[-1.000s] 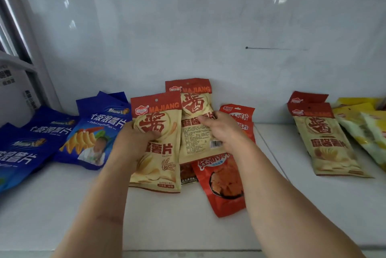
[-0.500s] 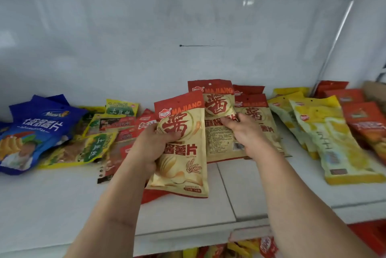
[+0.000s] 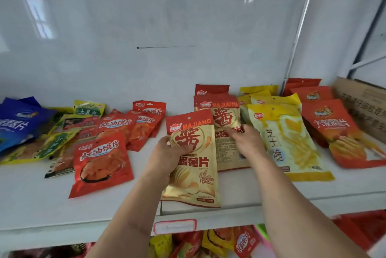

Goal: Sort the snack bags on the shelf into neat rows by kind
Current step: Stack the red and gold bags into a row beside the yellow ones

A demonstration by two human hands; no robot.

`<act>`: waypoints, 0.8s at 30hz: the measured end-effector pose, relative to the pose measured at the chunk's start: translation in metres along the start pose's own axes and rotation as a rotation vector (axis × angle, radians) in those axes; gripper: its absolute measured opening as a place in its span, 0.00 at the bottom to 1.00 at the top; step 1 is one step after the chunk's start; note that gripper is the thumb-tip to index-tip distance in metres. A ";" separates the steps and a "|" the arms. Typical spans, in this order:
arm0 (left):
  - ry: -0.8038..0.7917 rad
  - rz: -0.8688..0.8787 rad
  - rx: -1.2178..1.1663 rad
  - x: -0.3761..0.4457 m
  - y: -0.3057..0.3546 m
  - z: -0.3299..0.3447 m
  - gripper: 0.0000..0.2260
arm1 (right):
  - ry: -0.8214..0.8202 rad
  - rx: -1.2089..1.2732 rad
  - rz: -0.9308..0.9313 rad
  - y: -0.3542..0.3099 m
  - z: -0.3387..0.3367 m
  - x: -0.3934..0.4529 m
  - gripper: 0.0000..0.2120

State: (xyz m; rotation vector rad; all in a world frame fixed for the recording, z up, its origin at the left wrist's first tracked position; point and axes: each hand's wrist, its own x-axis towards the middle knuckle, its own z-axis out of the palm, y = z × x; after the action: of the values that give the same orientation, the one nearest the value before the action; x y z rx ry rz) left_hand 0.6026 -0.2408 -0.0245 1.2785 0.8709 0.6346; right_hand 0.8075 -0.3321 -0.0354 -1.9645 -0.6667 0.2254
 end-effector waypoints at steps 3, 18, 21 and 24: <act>0.023 0.012 0.035 0.001 0.000 0.013 0.22 | -0.014 0.010 0.014 0.004 0.002 0.005 0.15; 0.145 0.142 0.176 0.019 -0.021 0.075 0.27 | -0.077 0.076 0.002 0.001 0.000 -0.002 0.37; 0.142 0.162 0.214 0.021 -0.022 0.082 0.29 | -0.087 0.018 -0.023 0.004 0.002 0.007 0.32; 0.154 0.170 0.240 0.025 -0.025 0.088 0.30 | -0.076 -0.047 0.009 0.008 0.005 0.015 0.30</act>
State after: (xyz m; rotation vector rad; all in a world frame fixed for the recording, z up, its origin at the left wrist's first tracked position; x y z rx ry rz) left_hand 0.6881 -0.2732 -0.0491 1.5466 0.9944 0.7886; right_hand 0.8208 -0.3223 -0.0430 -2.0118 -0.7186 0.2935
